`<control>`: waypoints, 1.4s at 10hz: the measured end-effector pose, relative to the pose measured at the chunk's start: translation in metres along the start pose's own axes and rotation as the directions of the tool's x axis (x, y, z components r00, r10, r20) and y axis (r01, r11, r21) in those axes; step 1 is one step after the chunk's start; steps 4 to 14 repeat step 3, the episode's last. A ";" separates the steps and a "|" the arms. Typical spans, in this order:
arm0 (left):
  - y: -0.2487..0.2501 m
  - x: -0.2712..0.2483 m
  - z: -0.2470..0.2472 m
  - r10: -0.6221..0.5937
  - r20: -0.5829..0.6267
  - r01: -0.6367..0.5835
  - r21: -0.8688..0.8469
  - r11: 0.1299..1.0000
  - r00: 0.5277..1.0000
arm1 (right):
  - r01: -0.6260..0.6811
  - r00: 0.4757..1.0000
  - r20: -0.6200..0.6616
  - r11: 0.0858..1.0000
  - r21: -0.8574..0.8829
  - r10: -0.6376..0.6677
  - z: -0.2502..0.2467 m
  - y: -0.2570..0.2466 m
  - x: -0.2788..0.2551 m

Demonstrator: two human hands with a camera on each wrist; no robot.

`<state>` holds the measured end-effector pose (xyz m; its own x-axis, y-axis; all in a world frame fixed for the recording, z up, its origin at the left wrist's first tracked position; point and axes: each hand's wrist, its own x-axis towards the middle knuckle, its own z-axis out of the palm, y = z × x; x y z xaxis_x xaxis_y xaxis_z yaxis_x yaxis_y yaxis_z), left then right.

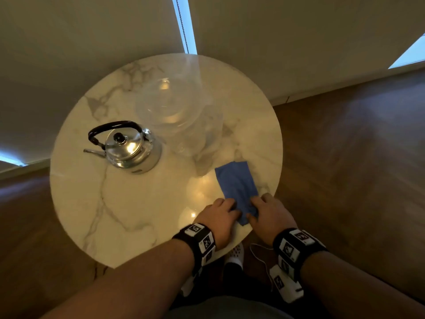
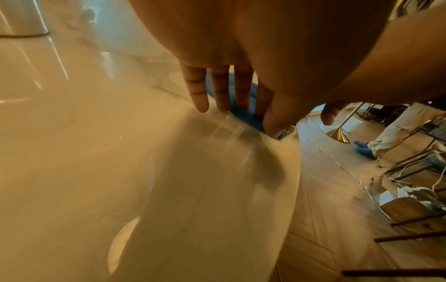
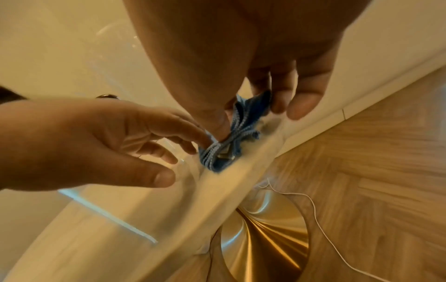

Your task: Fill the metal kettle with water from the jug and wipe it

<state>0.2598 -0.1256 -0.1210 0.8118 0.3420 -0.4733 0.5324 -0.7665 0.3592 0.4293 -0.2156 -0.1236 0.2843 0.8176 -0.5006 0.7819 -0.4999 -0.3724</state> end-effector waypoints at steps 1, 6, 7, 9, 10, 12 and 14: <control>-0.002 -0.009 0.000 -0.008 0.021 0.007 0.018 1.000 1.000 | 0.018 0.999 -0.026 0.988 -0.155 -0.022 0.002 -0.001 -0.004; -0.041 -0.075 0.014 -0.131 0.022 0.131 0.003 0.991 0.991 | 0.075 0.993 -0.073 0.960 -0.270 -0.098 -0.006 0.003 -0.019; -0.041 -0.075 0.014 -0.131 0.022 0.131 0.003 0.991 0.991 | 0.075 0.993 -0.073 0.960 -0.270 -0.098 -0.006 0.003 -0.019; -0.041 -0.075 0.014 -0.131 0.022 0.131 0.003 0.991 0.991 | 0.075 0.993 -0.073 0.960 -0.270 -0.098 -0.006 0.003 -0.019; -0.041 -0.075 0.014 -0.131 0.022 0.131 0.003 0.991 0.991 | 0.075 0.993 -0.073 0.960 -0.270 -0.098 -0.006 0.003 -0.019; -0.041 -0.075 0.014 -0.131 0.022 0.131 0.003 0.991 0.991 | 0.075 0.993 -0.073 0.960 -0.270 -0.098 -0.006 0.003 -0.019; -0.041 -0.075 0.014 -0.131 0.022 0.131 0.003 0.991 0.991 | 0.075 0.993 -0.073 0.960 -0.270 -0.098 -0.006 0.003 -0.019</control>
